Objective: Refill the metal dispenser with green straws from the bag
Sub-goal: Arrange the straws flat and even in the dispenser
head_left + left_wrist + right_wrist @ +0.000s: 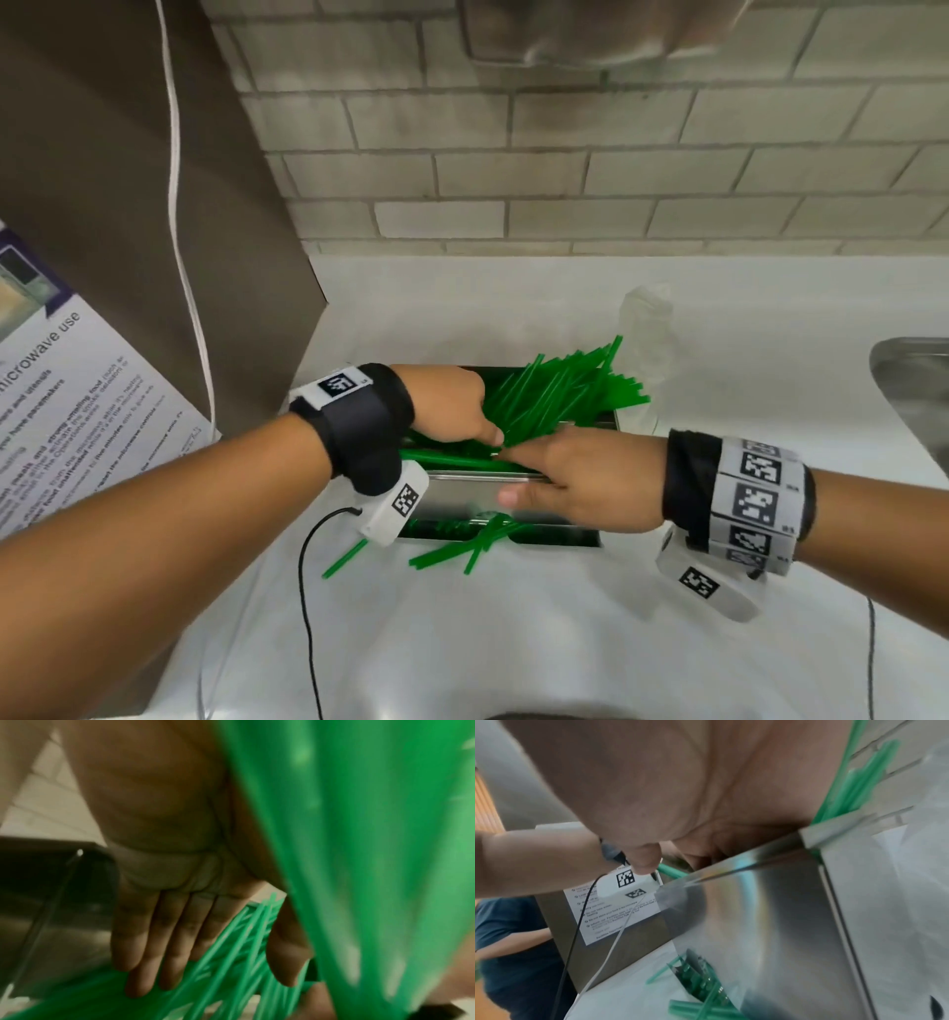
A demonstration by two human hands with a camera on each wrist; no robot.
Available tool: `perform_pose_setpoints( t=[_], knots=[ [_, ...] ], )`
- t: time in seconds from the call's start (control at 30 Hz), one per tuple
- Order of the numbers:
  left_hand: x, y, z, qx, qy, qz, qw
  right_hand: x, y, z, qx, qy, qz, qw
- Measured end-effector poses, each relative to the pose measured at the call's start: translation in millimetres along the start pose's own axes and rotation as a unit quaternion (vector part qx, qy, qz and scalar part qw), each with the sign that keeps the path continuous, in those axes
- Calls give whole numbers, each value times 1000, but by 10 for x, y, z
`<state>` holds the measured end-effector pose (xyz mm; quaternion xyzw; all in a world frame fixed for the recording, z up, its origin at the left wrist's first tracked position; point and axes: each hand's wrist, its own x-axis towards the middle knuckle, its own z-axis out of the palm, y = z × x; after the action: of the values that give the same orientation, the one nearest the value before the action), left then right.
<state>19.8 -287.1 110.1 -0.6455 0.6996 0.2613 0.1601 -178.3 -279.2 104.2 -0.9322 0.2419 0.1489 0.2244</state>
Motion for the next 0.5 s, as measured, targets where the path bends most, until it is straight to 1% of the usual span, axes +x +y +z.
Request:
perform_pose_setpoints(
  t=[0.07,0.2,0.27,0.37,0.43,0.5],
  knots=[
    [74,84,9,3,-20,-3,1000,-4,25,47,-12,9,-3,1000],
    [126,196,-1,15,-64,-1,998,-5,47,18,-2,36,-13,999],
    [126,228,-41,12,-69,13,997,-6,61,12,7,76,-25,997],
    [176,257,-96,-40,-75,45,995,0,98,49,25,134,-29,990],
    [208,282,-115,-73,-70,67,993,-6,111,81,61,182,-38,981],
    [229,313,-97,-94,-68,78,990,-26,118,114,114,233,-44,965]
  ],
)
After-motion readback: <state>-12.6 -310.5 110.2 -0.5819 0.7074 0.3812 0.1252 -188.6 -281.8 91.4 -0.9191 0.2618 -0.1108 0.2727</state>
